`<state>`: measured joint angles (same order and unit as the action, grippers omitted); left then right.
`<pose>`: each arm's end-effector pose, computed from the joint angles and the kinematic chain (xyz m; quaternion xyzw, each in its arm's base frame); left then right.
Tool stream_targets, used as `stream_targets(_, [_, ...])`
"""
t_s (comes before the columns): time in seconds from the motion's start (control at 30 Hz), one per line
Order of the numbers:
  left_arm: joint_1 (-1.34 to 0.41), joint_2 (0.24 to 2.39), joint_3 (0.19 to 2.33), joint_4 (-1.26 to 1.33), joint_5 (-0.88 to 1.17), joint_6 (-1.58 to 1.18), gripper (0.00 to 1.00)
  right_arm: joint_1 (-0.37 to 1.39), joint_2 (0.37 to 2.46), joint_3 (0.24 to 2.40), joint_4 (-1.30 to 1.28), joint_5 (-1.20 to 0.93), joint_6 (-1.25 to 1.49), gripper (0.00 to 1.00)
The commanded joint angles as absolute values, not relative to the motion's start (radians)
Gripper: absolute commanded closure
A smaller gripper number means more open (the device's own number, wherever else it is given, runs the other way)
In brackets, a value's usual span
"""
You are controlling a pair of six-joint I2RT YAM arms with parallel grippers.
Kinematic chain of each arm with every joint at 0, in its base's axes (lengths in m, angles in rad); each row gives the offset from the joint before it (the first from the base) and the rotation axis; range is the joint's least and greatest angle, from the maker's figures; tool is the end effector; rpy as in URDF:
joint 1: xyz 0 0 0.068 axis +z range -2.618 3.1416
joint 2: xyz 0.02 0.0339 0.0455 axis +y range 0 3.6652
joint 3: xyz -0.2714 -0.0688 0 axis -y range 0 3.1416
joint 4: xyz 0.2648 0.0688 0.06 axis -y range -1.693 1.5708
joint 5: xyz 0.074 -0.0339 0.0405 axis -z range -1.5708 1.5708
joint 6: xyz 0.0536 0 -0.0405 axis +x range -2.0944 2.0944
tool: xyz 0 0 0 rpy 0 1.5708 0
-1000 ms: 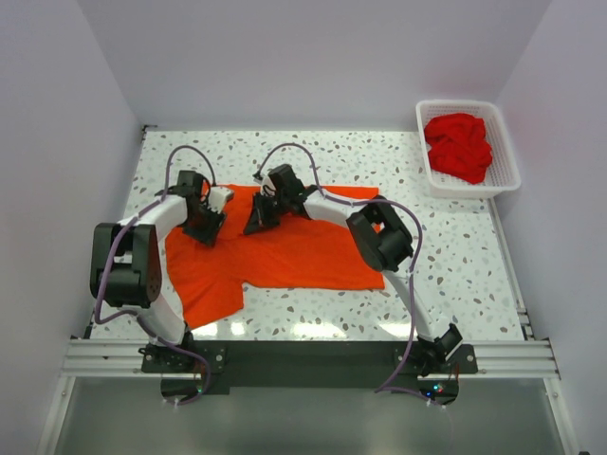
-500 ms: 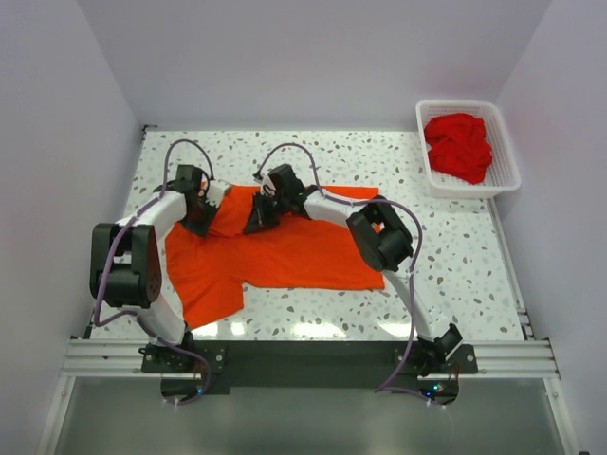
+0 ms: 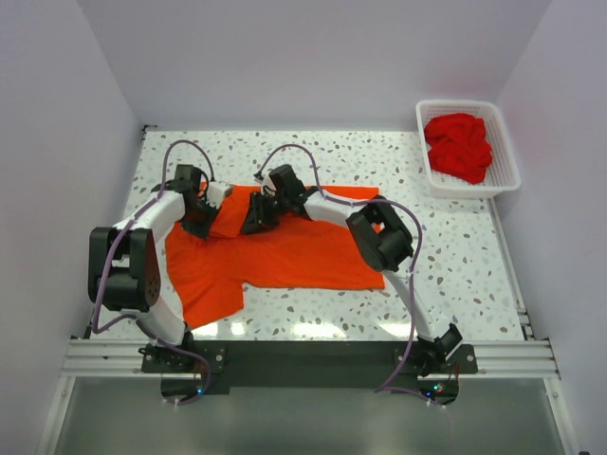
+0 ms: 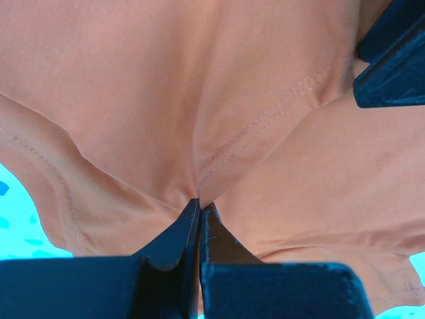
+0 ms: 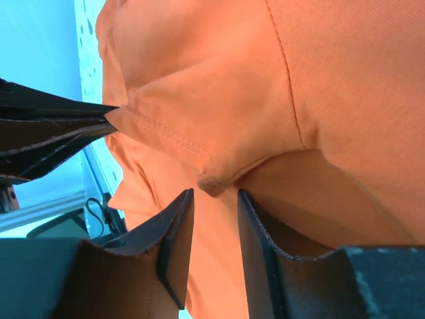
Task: Fold and stack the t-shirts
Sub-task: Fold the tshirt
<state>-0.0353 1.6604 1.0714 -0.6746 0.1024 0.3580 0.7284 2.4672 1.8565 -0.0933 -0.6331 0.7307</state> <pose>0.3359 -0.0173 0.1652 0.2005 0.9664 -0.0254 0.1589 0.4062 0.4049 0.1044 -0.1297 0.8626 0.4766 0.1092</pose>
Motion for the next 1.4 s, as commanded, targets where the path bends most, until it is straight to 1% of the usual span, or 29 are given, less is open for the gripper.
stream_targets(0.0, [-0.038,1.638,1.077,-0.678,0.129,0.348,1.00,0.724,2.399,1.852,-0.046,-0.655,0.770,0.63])
stream_targets(0.07, [-0.038,1.638,1.077,-0.680,0.132,0.347,1.00,0.724,2.398,1.842,-0.034,-0.650,0.778,0.61])
stream_targets(0.13, [-0.038,1.638,1.080,-0.683,0.138,0.348,1.00,0.726,2.402,1.844,-0.038,-0.637,0.781,0.54])
stream_targets(0.2, [-0.040,1.635,1.083,-0.684,0.141,0.348,1.00,0.727,2.411,1.848,-0.037,-0.637,0.788,0.54])
stream_targets(0.27, [-0.041,1.637,1.088,-0.690,0.144,0.348,1.00,0.729,2.421,1.851,-0.032,-0.637,0.796,0.57])
stream_targets(0.5, [-0.049,1.638,1.092,-0.696,0.152,0.345,1.00,0.730,2.439,1.862,-0.017,-0.647,0.815,0.71])
stream_targets(0.6, [-0.049,1.640,1.095,-0.704,0.153,0.345,1.00,0.732,2.442,1.870,-0.017,-0.650,0.816,0.83])
stream_targets(0.63, [-0.049,1.637,1.097,-0.706,0.155,0.347,1.00,0.730,2.445,1.870,-0.015,-0.652,0.816,0.92])
stream_targets(0.7, [-0.051,1.635,1.098,-0.710,0.155,0.347,1.00,0.730,2.444,1.873,-0.012,-0.658,0.818,1.00])
stream_targets(0.93, [-0.051,1.620,1.089,-0.716,0.153,0.347,1.00,0.730,2.427,1.865,-0.012,-0.650,0.813,1.00])
stream_targets(0.97, [-0.051,1.618,1.088,-0.716,0.155,0.345,1.00,0.730,2.431,1.874,-0.038,-0.643,0.807,0.96])
stream_targets(1.03, [-0.051,1.615,1.085,-0.713,0.155,0.342,1.00,0.733,2.431,1.890,-0.073,-0.604,0.796,0.70])
stream_targets(1.07, [-0.051,1.615,1.080,-0.712,0.155,0.342,1.00,0.735,2.430,1.890,-0.086,-0.597,0.792,0.67])
stream_targets(1.1, [-0.051,1.614,1.080,-0.710,0.155,0.341,1.00,0.736,2.431,1.891,-0.090,-0.580,0.792,0.66])
stream_targets(1.37, [-0.054,1.600,1.074,-0.709,0.173,0.337,1.00,0.755,2.434,1.898,-0.175,-0.508,0.756,0.65])
